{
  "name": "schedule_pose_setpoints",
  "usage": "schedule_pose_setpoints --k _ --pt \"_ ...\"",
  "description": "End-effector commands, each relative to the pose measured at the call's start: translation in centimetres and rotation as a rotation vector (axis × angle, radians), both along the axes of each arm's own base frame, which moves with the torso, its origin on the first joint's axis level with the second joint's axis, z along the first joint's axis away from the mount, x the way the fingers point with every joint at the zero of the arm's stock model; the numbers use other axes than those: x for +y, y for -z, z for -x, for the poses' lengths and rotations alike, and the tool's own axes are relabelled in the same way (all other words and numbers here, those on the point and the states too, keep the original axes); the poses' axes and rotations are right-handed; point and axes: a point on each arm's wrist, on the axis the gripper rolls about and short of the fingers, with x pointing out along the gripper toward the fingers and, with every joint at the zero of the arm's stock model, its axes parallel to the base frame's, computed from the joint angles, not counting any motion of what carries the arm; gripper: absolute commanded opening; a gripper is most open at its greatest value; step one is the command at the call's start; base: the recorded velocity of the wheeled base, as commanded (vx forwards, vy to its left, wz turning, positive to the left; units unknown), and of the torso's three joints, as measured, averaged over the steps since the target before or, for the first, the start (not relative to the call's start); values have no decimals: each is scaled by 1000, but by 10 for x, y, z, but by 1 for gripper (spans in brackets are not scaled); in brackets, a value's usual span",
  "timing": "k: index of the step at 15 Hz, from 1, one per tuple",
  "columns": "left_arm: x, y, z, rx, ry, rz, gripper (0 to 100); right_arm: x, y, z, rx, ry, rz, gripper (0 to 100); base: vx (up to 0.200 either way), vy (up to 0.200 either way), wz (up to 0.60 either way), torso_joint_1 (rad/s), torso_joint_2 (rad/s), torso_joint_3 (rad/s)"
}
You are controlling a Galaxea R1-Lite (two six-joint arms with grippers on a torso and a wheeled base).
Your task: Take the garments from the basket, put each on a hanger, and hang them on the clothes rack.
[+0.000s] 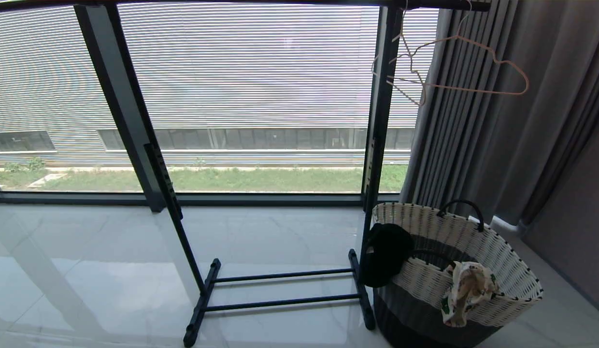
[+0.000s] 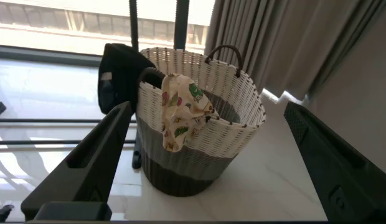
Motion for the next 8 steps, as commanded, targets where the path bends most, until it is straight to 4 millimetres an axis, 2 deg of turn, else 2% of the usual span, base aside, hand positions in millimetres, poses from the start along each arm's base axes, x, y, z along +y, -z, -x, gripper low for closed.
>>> schedule_pose_setpoints --k 1,8 --pt "0 0 0 2 -1 0 100 0 0 0 0 -1 0 100 0 0 0 0 0 0" --pt "0 0 0 -1 -1 3 100 0 0 0 0 -1 -7 100 200 0 0 3 4 2"
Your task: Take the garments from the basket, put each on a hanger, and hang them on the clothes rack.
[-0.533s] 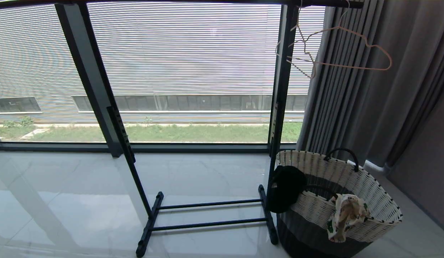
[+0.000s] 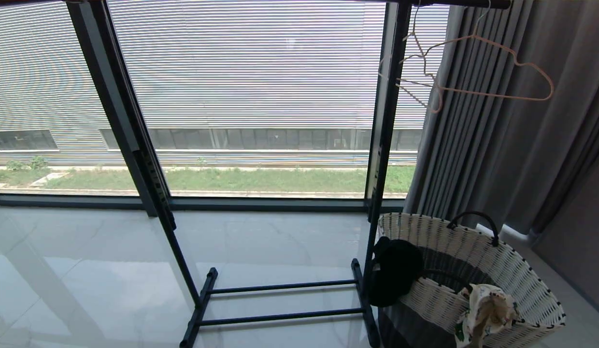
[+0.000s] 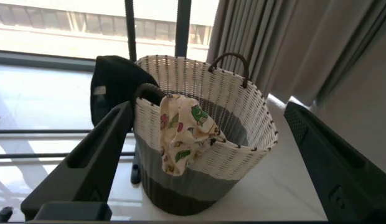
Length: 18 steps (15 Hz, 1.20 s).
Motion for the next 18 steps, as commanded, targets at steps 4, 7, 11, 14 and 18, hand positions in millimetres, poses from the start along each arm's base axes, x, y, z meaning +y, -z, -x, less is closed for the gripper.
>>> schedule_pose_setpoints --k 4,7,11,14,18 --pt "0 0 0 1 1 0 100 0 0 0 -1 -1 -8 100 100 0 0 4 4 1" --pt "0 0 0 2 -3 35 100 0 -36 -4 32 -73 66 100 0 0 0 0 0 0" --pt "0 0 0 1 -4 35 100 9 -84 -87 409 -205 389 100 0 0 0 0 0 0" --pt "0 0 0 2 -4 33 100 15 -50 -142 742 -325 580 100 0 0 0 0 0 0" --pt "0 0 0 2 -4 30 100 20 -13 -183 943 -399 674 100 0 0 0 0 0 0"
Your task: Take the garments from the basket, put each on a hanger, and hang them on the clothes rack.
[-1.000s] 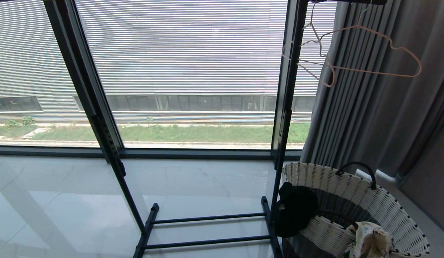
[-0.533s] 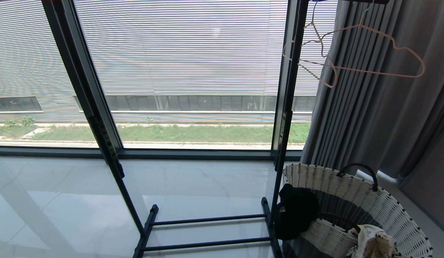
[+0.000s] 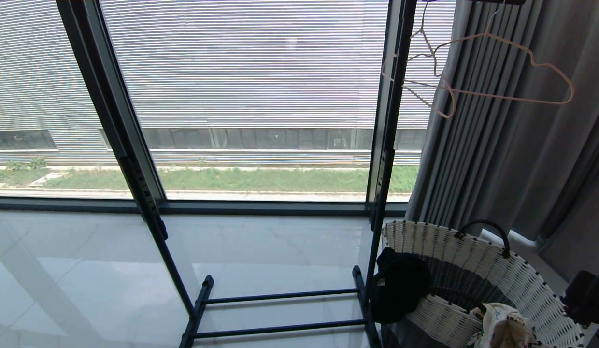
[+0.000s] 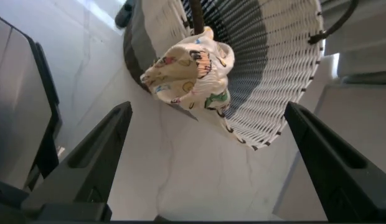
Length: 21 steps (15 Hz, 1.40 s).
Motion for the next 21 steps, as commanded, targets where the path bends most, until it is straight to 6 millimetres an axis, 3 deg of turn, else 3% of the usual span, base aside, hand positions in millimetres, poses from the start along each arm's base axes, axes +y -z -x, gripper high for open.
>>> schedule_pose_setpoints --k 1,5,11,12,16,21 --pt "0 0 0 -1 0 -1 100 6 45 -53 268 -44 116 100 0 0 0 0 0 0" --pt "0 0 0 0 0 -1 100 1 65 -87 244 24 148 100 0 0 0 0 0 0" --pt "0 0 0 0 0 -1 100 -5 67 -119 222 87 176 100 0 0 0 0 0 0" --pt "0 0 0 -1 0 -1 100 -5 67 -119 223 87 177 0 0 0 0 0 0 0" --pt "0 0 0 -1 1 -3 100 -5 51 -111 159 87 168 0 0 0 0 0 0 0" --pt "0 0 0 0 1 -6 100 10 -7 -70 63 12 142 0 0 0 0 0 0 0"
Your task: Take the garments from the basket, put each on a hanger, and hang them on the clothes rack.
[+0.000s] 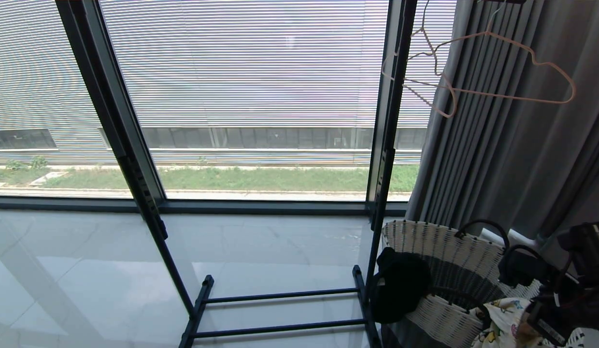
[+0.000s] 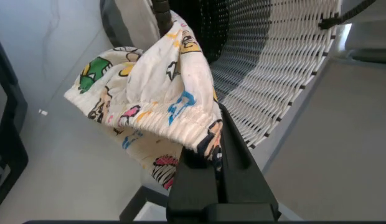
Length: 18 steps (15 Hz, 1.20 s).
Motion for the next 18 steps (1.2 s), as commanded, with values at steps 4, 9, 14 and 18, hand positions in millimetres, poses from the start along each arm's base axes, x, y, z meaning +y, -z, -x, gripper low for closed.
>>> schedule_pose_setpoints --k 4,9,14,18 --pt "0 0 0 1 1 -3 100 16 -67 47 -168 -82 -73 0 0 0 0 0 0 0" --pt "0 0 0 0 1 0 100 16 -84 54 -207 -92 -80 0 0 0 0 0 0 0" --pt "0 0 0 -2 1 0 100 25 -95 52 -240 -145 -95 0 -200 0 0 2 2 1" --pt "0 0 0 0 -1 4 100 37 -106 51 -274 -208 -114 0 -200 0 0 2 2 0"
